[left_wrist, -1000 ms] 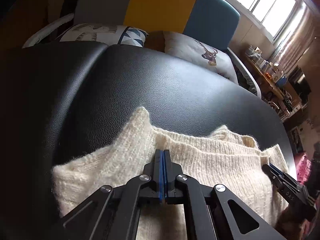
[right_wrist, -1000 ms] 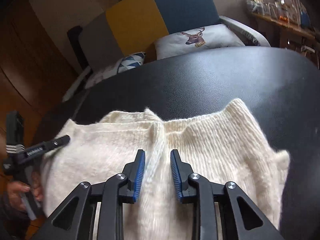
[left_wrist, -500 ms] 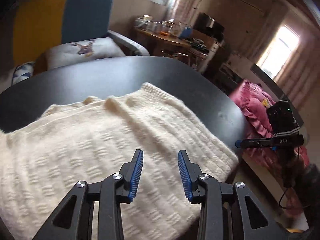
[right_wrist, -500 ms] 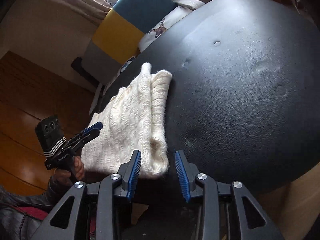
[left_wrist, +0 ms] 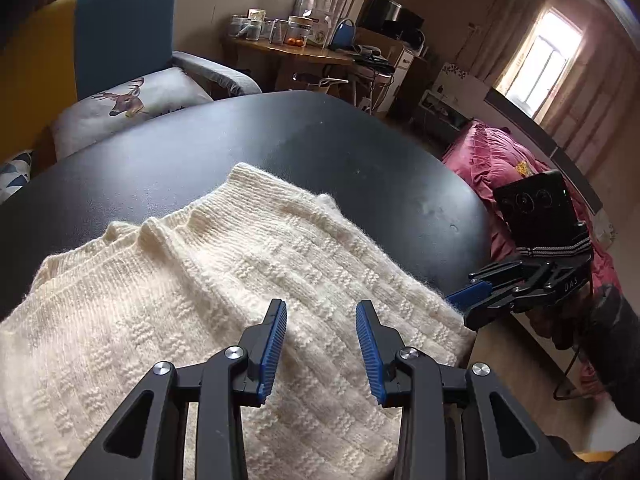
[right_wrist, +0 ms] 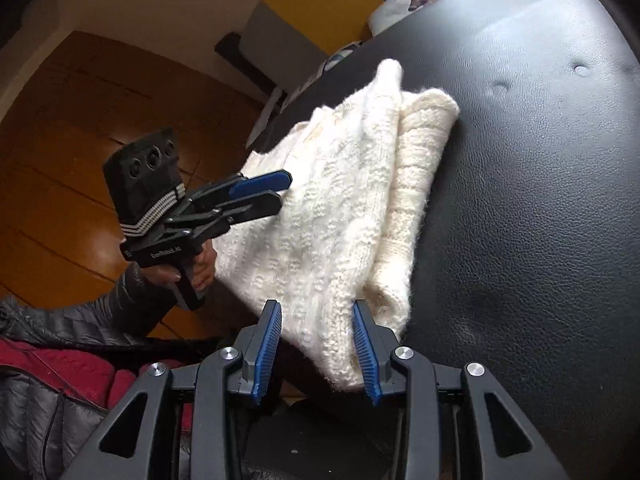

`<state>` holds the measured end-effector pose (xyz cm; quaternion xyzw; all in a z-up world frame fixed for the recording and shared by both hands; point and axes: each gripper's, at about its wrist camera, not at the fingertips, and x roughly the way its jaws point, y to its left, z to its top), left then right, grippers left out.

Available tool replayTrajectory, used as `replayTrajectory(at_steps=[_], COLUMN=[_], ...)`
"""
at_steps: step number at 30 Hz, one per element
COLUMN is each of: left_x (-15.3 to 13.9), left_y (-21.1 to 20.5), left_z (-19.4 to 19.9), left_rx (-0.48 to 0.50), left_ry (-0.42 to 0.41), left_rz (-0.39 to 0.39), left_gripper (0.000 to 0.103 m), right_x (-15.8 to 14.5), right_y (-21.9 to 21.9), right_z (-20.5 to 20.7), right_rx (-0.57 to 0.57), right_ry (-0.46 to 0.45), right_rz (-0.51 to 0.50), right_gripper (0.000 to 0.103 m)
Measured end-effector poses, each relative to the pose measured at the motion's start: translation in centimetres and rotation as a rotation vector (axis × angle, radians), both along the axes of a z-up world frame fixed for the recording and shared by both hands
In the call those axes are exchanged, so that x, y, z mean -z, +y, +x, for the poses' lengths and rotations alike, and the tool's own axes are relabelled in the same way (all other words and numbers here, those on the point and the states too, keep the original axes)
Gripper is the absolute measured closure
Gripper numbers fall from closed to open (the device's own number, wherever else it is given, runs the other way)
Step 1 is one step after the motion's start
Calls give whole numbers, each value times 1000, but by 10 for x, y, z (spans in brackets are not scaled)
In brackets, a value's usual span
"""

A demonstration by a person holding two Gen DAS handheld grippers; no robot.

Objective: Fold clothes
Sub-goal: 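Release the sweater and withdraw both grippers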

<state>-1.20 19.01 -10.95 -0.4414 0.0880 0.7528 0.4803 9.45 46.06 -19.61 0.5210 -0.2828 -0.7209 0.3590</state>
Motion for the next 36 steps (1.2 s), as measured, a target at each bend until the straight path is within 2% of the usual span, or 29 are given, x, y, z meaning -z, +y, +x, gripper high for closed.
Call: replayTrajectory(at_steps=[5, 12, 15, 16, 19, 22, 25, 27, 30, 31, 33, 36], left_x=[1, 4, 20, 27, 32, 41, 47, 47, 45, 43, 32, 3], left_y=[12, 35, 54, 59, 65, 78, 84, 82, 79, 77, 71, 52], left_z=[2, -6, -19, -25, -33, -30, -27, -29, -32, -31, -28, -20], left_rx=[56, 106, 80, 55, 27, 20, 3, 1, 1, -3, -17, -40], left_ry=[12, 20, 16, 3, -77, -65, -23, -26, -38, -36, -26, 45], left_rz=[-1, -11, -82, -111, -66, -81, -68, -57, -38, -32, -16, 41], left_gripper=[65, 60, 60, 60, 60, 57, 55, 54, 54, 54, 55, 53], right_x=[3, 7, 15, 17, 27, 37, 38, 37, 27, 20, 4, -23], right_y=[-10, -46, -68, -66, -54, -43, -37, -35, -32, -30, -22, -1], right_z=[-8, -15, 5, 9, 19, 24, 30, 34, 38, 40, 46, 57], right_rx=[-131, -292, -431, -432, -400, -336, -280, -252, -210, -194, -159, -73], right_ry=[-28, -27, -62, -82, -114, -121, -109, -106, -108, -106, -91, -49], right_rz=[-31, -89, 42, 54, 22, -21, -41, -33, 20, 43, 97, 197], right_gripper=[65, 65, 72, 73, 76, 85, 86, 86, 83, 76, 68, 66])
